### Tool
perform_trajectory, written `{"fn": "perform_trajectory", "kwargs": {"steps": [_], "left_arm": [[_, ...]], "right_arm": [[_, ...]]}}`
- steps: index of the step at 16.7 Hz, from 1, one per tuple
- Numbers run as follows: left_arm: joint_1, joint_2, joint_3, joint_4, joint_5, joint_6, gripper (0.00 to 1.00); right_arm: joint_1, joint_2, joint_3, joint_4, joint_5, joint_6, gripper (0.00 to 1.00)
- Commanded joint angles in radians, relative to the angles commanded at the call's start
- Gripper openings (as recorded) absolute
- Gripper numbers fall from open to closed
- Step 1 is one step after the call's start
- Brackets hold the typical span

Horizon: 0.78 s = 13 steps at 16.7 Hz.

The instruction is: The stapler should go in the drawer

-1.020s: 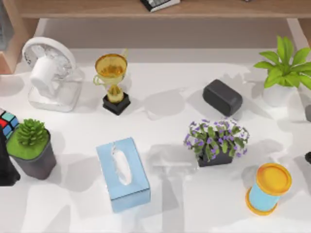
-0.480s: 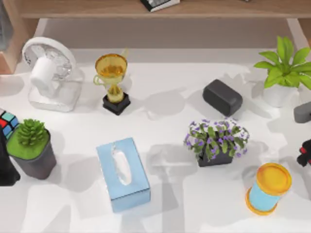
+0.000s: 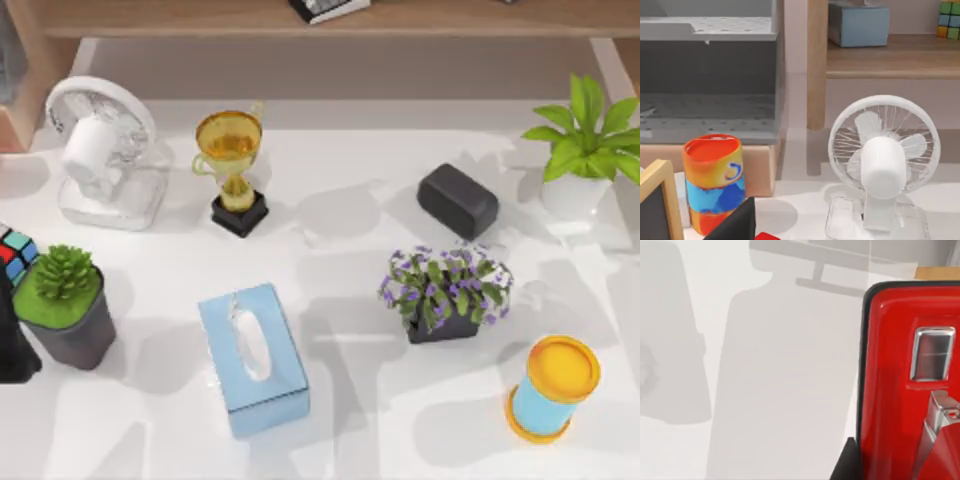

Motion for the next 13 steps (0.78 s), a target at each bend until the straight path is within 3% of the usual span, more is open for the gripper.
{"fn": "perform_trajectory", "kwargs": {"steps": [6, 13], "left_arm": [[0.000, 0.000, 0.000, 0.000, 0.000, 0.000, 1.00], [0.000, 0.000, 0.000, 0.000, 0.000, 0.000, 1.00]], "right_arm": [[-0.145, 0.244, 0.555, -0.162, 0.045, 0.027, 0.00], [-0.322, 0.721, 1.055, -0.319, -0.013, -0.080, 0.00]]}}
